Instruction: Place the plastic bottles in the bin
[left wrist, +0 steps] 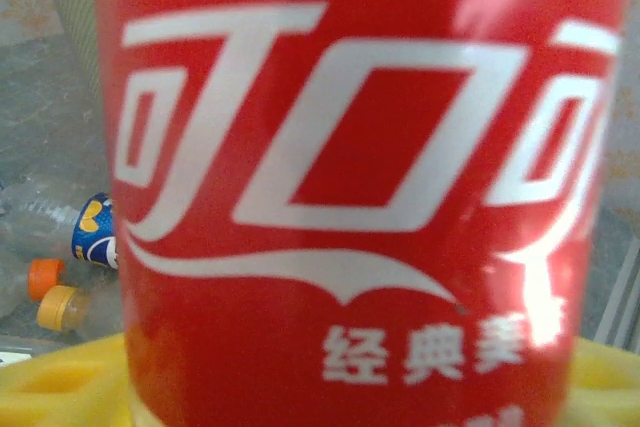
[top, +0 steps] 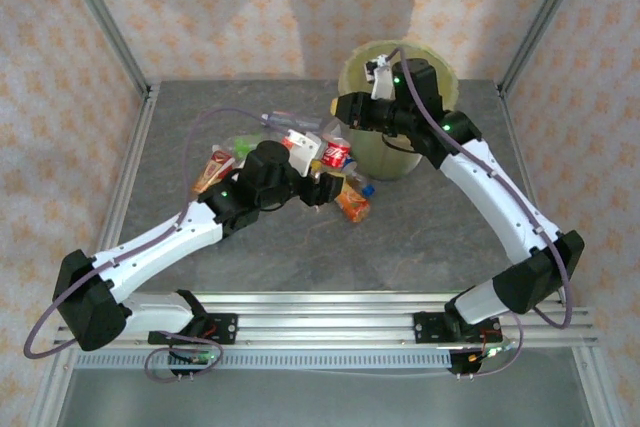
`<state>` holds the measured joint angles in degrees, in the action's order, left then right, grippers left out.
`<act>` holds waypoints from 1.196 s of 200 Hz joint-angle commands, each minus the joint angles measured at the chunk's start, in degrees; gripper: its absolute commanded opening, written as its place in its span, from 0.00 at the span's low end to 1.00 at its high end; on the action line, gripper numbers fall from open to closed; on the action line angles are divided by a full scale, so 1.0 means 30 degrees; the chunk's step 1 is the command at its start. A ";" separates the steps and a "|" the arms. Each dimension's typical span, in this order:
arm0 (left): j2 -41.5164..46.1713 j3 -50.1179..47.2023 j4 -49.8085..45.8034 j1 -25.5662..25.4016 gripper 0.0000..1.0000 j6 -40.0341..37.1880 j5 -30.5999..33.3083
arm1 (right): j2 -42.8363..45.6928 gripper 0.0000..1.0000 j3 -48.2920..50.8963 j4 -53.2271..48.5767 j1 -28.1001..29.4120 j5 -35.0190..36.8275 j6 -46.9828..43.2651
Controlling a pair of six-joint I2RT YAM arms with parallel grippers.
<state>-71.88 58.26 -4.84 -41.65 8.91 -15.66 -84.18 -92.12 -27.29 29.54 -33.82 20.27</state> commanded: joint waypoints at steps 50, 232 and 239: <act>0.3151 -0.0160 -0.1149 -0.0180 1.00 0.1353 0.4929 | -0.2153 0.00 -0.8807 -0.5030 0.0114 0.5891 -0.4942; 0.6356 -0.0587 -0.7003 -0.0090 1.00 0.4523 1.5335 | -1.0980 0.00 -1.8509 -1.0620 -0.0562 1.9177 -0.8644; 0.6337 -0.0546 -0.7162 -0.0107 1.00 0.4611 1.5514 | -1.0678 0.00 -1.7466 -1.0287 -0.0562 1.9085 -0.8560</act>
<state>-52.88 55.11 -21.87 -41.65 21.04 25.56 -119.63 -151.65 -55.13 28.34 21.69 -7.84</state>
